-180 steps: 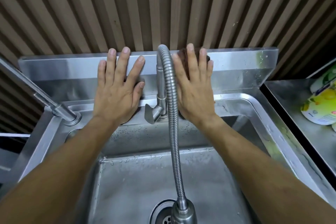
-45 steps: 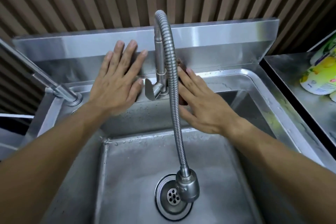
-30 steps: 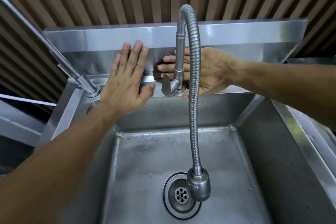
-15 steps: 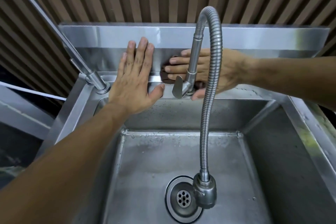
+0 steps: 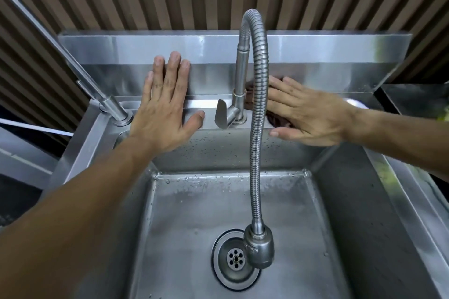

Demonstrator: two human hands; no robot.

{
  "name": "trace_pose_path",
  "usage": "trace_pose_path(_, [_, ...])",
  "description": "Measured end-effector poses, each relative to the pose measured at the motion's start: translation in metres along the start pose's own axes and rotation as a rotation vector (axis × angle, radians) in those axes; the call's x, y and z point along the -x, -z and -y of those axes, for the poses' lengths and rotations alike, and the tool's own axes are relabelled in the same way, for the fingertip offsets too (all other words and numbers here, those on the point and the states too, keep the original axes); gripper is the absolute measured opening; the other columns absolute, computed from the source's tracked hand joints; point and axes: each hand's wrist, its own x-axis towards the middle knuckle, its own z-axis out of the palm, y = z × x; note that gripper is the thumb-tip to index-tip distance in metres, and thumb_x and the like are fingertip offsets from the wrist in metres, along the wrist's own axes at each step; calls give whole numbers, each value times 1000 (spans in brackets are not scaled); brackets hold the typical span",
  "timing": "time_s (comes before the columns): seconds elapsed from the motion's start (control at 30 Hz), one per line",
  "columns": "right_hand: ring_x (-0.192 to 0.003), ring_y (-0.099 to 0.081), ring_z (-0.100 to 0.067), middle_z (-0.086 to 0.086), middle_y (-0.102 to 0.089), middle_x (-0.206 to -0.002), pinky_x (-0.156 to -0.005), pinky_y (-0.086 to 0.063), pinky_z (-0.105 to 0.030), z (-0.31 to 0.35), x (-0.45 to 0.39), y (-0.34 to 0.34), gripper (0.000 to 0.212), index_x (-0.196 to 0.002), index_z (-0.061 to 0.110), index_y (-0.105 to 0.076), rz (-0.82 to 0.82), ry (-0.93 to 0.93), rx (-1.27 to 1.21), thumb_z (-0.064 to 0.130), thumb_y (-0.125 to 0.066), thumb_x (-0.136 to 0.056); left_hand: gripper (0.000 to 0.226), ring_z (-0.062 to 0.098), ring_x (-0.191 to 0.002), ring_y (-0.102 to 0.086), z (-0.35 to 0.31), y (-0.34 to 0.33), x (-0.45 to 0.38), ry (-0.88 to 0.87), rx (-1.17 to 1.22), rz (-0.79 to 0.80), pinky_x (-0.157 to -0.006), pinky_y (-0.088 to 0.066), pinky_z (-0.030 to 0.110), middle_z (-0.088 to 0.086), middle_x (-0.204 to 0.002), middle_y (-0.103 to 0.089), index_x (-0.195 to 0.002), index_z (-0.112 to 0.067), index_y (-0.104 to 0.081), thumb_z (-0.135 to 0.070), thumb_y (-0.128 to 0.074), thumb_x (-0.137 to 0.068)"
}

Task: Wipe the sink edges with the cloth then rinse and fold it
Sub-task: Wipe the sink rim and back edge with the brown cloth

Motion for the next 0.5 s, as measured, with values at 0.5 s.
trace_pose_path(0.5, [-161, 3, -18, 6, -15, -173, -131, -6, -44, 63, -3, -41, 59, -164, 23, -23, -333, -451, -331, 46, -18, -110, 85, 34, -157, 16, -26, 7, -43, -298, -200, -14, -128, 6, 50, 3, -164, 33, -163, -14, 12, -34, -41, -100])
